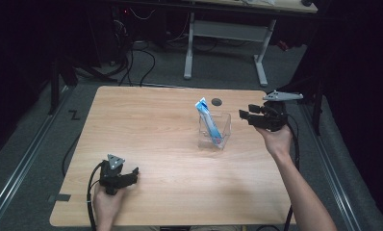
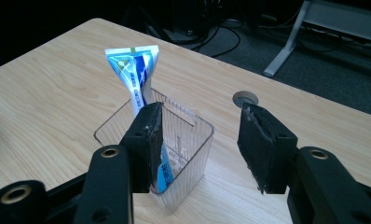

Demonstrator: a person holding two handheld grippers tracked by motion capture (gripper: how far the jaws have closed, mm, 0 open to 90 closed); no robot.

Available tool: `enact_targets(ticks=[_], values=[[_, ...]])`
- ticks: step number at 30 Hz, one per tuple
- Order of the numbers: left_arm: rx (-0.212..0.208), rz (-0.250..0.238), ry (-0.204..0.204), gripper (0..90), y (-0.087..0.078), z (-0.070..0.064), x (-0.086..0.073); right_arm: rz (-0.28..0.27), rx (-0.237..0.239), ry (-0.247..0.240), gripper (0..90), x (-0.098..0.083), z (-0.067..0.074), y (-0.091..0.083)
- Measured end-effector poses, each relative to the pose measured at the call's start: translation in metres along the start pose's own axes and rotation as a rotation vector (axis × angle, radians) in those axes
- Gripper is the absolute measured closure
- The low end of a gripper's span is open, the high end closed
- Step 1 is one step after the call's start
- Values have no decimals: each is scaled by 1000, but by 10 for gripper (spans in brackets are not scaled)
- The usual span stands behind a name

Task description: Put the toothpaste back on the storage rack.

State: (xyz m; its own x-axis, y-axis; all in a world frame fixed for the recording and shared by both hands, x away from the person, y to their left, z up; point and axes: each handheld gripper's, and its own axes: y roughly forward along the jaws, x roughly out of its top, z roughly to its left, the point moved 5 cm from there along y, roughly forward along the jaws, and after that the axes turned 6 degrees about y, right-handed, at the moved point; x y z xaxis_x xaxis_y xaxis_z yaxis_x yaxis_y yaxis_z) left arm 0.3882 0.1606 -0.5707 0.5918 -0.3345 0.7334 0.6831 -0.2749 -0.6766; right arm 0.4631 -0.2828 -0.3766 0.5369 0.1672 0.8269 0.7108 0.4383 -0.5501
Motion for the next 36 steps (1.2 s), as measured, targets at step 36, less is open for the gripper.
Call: enact_targets(ticks=[36], values=[[1,0,1,224,0,0,0,-54,-5,45,510,-21,-14,-39]])
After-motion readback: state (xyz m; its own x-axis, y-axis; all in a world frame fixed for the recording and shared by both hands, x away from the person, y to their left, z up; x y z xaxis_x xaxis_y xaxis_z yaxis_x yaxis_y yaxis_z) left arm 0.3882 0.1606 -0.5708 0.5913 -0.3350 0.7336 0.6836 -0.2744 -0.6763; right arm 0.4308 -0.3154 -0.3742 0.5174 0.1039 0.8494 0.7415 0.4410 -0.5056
